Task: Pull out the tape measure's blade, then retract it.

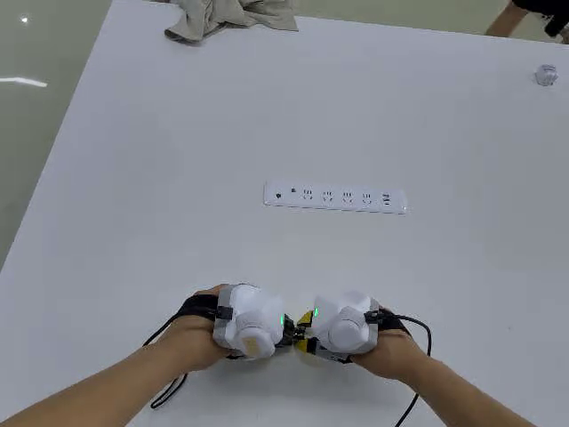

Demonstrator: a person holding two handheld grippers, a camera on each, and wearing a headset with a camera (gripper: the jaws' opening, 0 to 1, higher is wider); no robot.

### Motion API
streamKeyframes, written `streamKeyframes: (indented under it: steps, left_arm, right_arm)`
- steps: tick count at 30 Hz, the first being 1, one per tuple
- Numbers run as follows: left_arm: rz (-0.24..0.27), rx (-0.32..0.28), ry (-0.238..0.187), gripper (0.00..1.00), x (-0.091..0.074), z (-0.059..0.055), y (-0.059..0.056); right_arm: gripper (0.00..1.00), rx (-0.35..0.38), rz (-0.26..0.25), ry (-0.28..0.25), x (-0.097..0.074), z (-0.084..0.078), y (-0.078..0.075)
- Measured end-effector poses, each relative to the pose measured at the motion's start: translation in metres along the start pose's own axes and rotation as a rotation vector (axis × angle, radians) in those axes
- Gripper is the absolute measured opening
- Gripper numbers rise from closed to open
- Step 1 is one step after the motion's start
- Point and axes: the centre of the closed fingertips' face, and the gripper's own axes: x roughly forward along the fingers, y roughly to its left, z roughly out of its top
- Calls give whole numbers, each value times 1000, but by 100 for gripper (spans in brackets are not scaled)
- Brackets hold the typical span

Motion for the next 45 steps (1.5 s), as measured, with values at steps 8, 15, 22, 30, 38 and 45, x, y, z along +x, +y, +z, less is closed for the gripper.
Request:
streamKeyframes:
  steps: [8, 15, 22, 30, 38, 45]
  left_arm:
    - [3, -6, 12, 40, -1, 1, 0]
    - [3, -10, 15, 40, -3, 1, -1]
    - [14, -10, 15, 40, -3, -1, -1]
    - [13, -25, 18, 40, -3, -1, 0]
    - [12, -33, 15, 40, -3, -1, 1]
    - [11, -33, 17, 40, -2, -1, 1]
  right_arm:
    - [16, -20, 12, -8, 0, 0, 1]
    - [14, -45, 16, -3, 0, 1, 3]
    - [12, -57, 10, 0, -1, 1, 3]
    - [12, -60, 3, 2, -4, -5, 2]
    - [12, -53, -5, 9, -12, -15, -1]
    - [12, -41, -9, 11, -17, -21, -1]
